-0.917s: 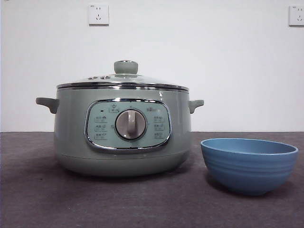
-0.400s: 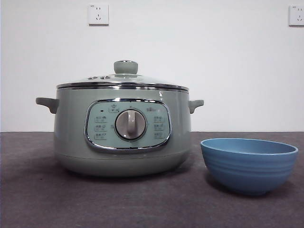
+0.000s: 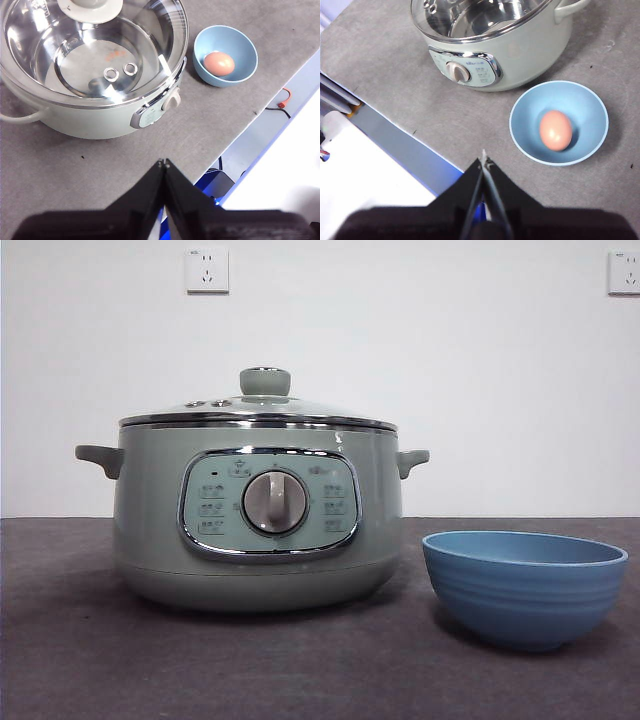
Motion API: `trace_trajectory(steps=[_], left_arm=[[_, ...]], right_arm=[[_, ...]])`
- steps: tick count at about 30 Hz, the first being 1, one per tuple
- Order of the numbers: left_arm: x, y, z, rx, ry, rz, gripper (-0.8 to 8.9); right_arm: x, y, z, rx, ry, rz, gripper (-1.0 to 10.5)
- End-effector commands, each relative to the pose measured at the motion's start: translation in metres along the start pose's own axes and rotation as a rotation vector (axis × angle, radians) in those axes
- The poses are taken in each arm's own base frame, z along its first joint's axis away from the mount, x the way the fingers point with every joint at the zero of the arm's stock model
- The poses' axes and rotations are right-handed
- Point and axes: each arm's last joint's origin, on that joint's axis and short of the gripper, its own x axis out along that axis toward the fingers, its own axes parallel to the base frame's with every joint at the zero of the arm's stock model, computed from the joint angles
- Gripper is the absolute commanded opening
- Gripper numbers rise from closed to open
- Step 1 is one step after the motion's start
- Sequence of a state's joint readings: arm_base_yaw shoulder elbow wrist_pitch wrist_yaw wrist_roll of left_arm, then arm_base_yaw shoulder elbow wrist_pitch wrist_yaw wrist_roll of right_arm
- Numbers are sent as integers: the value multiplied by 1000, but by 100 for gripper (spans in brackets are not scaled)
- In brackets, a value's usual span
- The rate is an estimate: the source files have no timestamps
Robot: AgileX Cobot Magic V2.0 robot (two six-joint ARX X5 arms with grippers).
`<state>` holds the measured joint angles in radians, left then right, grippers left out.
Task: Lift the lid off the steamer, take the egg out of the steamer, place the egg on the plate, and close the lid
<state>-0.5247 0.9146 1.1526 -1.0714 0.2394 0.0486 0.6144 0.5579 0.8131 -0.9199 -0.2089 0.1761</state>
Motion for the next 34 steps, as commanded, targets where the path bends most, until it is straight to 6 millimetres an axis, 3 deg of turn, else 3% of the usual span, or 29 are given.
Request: trace_trajectory(steps=[1, 14, 17, 21, 24, 27, 30, 34], left_arm=[[1, 0, 0, -3, -1, 1, -3], [-5, 2, 6, 80, -100, 96, -4], [-19, 5, 19, 235, -314, 183, -3], [-47, 14, 29, 314, -620, 290, -3], [-62, 20, 19, 324, -775, 398, -3], [-62, 24, -2, 311, -846, 511, -3], [-48, 31, -29, 280, -862, 602, -3], [-11, 43, -68, 231, -822, 644, -3]], right_arm=[[1, 0, -1, 2, -2, 0, 2], [1, 0, -1, 2, -1, 0, 2], [1, 0, -1, 2, -1, 0, 2], [1, 0, -1, 2, -1, 0, 2], [1, 0, -1, 2, -1, 0, 2], [1, 0, -1, 2, -1, 0, 2], [1, 0, -1, 2, -1, 0, 2], [1, 0, -1, 2, -1, 0, 2]])
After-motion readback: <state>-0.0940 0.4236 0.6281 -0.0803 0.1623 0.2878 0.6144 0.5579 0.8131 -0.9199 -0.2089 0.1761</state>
